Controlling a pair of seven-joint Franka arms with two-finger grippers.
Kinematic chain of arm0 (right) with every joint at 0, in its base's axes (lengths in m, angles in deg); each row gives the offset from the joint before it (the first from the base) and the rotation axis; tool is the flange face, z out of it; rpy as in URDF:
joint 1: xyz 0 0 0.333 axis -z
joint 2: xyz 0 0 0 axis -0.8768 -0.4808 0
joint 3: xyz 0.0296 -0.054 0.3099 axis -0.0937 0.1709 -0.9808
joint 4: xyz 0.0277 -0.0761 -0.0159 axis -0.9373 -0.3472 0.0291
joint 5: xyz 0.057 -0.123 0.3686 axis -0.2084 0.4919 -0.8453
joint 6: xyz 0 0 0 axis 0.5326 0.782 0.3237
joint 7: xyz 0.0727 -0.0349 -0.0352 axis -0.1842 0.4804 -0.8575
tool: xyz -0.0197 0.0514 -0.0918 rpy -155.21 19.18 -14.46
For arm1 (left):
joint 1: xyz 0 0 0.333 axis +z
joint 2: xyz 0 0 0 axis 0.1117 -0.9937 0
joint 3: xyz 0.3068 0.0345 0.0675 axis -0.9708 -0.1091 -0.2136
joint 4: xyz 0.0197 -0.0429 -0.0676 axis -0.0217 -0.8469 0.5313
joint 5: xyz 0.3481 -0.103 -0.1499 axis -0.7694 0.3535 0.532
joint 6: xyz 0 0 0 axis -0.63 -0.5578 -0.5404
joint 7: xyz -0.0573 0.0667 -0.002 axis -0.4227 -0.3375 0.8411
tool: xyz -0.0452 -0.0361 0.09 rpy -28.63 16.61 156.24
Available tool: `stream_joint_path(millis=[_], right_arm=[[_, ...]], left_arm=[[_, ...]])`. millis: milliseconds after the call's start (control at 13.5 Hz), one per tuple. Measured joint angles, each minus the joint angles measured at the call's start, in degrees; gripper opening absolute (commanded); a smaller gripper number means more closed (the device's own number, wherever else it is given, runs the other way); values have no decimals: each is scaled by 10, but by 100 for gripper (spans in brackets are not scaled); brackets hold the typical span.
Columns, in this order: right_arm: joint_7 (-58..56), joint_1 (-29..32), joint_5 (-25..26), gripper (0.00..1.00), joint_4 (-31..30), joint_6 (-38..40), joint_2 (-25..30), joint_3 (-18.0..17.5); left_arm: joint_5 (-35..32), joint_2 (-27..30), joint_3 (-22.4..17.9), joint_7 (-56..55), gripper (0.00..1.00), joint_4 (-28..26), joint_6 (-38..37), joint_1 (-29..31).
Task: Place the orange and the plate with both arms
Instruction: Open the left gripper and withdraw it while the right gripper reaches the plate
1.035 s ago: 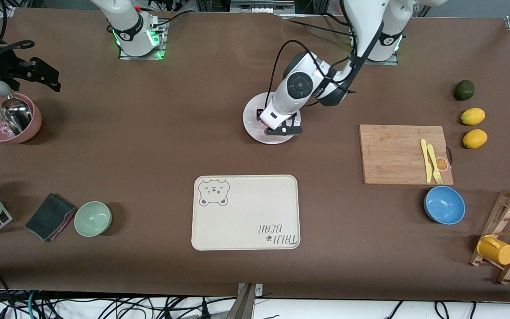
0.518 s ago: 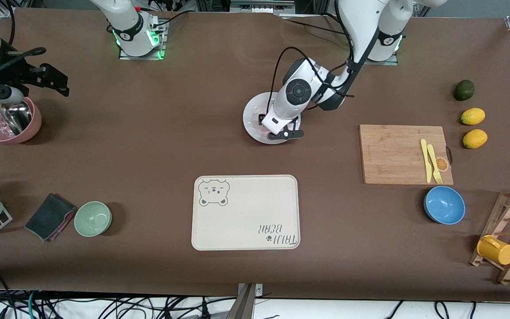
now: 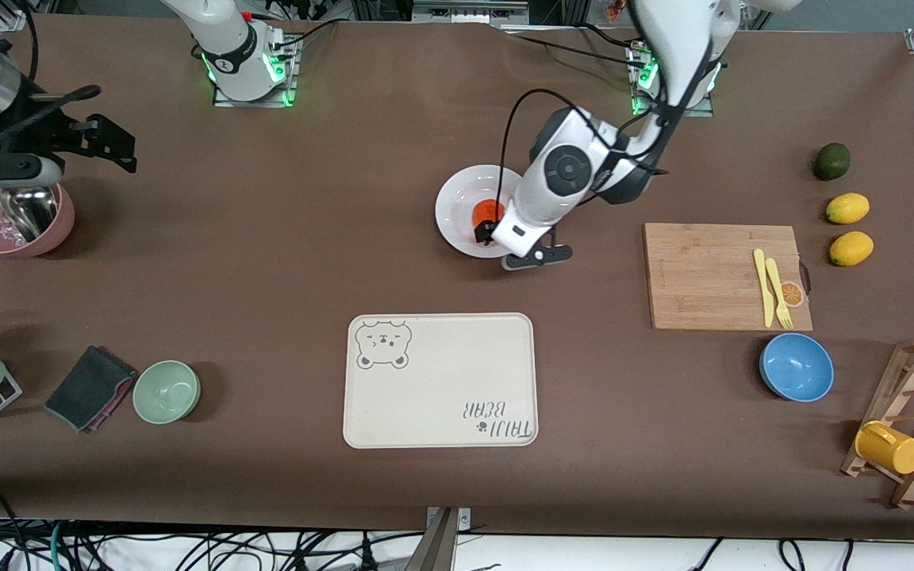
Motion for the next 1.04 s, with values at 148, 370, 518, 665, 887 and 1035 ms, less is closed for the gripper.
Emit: stream_joint_path(millis=[148, 370, 518, 665, 887, 1035], right_arm=[[1, -19, -6, 100, -2, 0, -15, -1], [2, -44, -55, 100, -11, 1, -40, -2], [4, -50, -130, 100, -32, -6, -57, -2], [5, -51, -214, 100, -76, -56, -71, -2], [5, -55, -327, 100, -173, -169, -82, -26], [4, -59, -403, 100, -234, -255, -82, -70]], left_arm=[[0, 62, -3, 1, 100, 2, -55, 56], [0, 145, -6, 31, 100, 2, -152, 159], [-27, 188, -7, 63, 100, 2, -209, 214], [-78, 220, -6, 81, 100, 3, -242, 240], [-97, 253, -5, 114, 100, 5, -281, 260], [-117, 263, -5, 131, 100, 23, -319, 274]])
